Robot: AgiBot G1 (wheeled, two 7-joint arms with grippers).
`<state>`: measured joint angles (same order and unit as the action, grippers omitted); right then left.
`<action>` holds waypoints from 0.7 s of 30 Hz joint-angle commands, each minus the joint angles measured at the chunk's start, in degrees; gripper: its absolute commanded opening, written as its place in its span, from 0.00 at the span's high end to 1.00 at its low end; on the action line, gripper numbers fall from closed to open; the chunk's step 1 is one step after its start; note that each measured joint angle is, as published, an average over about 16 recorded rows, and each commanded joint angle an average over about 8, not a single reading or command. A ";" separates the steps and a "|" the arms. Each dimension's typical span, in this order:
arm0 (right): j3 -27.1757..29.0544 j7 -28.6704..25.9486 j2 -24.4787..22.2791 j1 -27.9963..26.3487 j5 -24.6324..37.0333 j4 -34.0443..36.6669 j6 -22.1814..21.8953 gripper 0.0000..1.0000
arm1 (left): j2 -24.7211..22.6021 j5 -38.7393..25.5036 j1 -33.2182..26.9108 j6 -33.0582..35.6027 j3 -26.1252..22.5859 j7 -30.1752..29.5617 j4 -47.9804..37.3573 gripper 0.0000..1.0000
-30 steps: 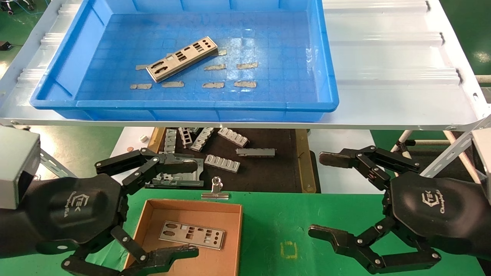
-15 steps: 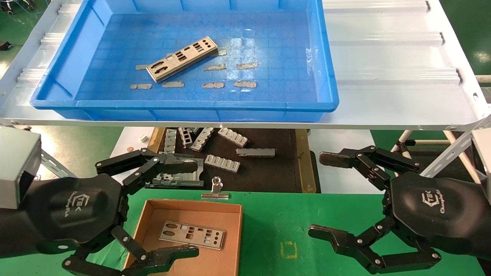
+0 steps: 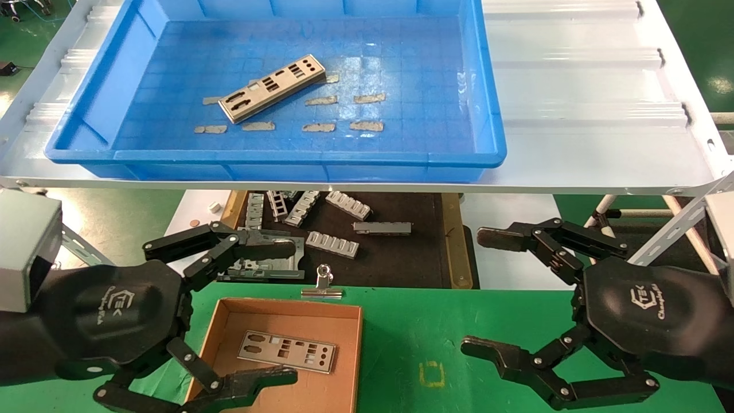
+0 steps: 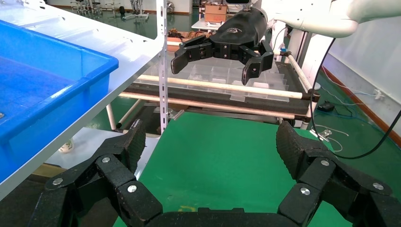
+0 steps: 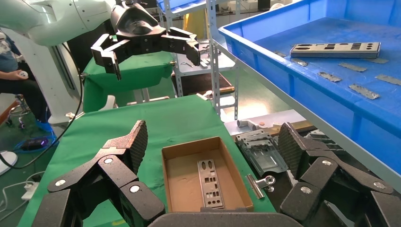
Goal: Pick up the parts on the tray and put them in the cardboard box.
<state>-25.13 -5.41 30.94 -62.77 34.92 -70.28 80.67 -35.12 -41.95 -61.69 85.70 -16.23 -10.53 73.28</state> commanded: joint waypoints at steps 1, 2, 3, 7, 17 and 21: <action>0.00 0.00 0.00 0.00 0.00 0.00 0.00 0.00 | 0.00 0.00 0.00 0.00 -0.01 0.00 -0.01 0.00; 0.00 0.00 0.00 0.00 0.00 0.00 0.00 0.00 | 0.00 0.00 0.00 0.00 -0.01 0.00 -0.01 0.00; 0.00 0.00 0.00 0.00 0.00 0.00 0.00 0.00 | 0.00 0.00 -0.01 0.00 -0.01 0.00 -0.01 0.00; 0.00 0.00 0.00 0.00 0.00 0.00 0.00 0.00 | 0.00 0.00 -0.01 0.00 -0.01 0.00 -0.01 0.00; 0.00 0.00 0.00 0.00 0.00 0.00 0.00 0.00 | 0.00 0.00 -0.01 0.00 -0.01 0.00 -0.01 0.00; 0.00 0.00 0.00 0.00 0.00 0.00 0.00 0.00 | 0.00 0.00 -0.01 0.00 -0.01 0.00 -0.01 0.00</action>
<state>-25.13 -5.41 30.94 -62.77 34.92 -70.28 80.67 -35.12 -41.95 -61.70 85.70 -16.24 -10.53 73.26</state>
